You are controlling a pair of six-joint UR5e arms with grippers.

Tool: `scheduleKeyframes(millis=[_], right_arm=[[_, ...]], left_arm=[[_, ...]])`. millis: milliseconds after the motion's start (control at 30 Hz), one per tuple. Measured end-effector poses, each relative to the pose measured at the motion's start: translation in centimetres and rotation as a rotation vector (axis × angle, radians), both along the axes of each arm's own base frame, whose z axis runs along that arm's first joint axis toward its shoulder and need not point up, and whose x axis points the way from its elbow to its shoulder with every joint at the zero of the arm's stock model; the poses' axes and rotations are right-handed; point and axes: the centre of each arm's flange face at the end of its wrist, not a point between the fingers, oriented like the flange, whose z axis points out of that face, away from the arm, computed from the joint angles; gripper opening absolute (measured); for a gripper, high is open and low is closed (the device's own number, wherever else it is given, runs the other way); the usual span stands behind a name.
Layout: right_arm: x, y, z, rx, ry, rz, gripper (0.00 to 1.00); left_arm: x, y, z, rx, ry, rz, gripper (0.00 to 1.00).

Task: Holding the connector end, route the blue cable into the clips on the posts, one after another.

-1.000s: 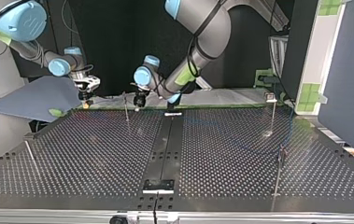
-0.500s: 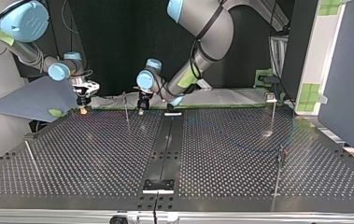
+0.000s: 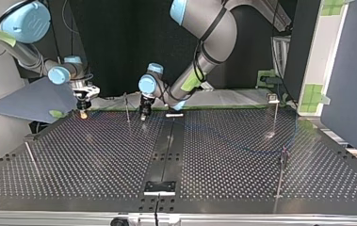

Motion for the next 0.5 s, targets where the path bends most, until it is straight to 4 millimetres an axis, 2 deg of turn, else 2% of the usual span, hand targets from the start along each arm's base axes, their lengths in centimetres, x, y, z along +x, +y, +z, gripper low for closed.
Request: scheduleKeyframes(millis=[400,467,500], right_arm=[[0.1,-0.4,0.0,0.002,-0.002,0.003,0.00],[0.1,-0.4,0.0,0.003,-0.002,0.002,0.00],[0.0,-0.4,-0.1,0.004,-0.002,0.001,0.00]], left_arm=[[-1.1,-0.5,-0.3,0.030,0.032,-0.017,0.00],[-1.4,-0.5,-0.5,0.051,0.045,-0.022,0.22],[-1.6,-0.5,-0.5,0.062,0.050,-0.023,0.22]])
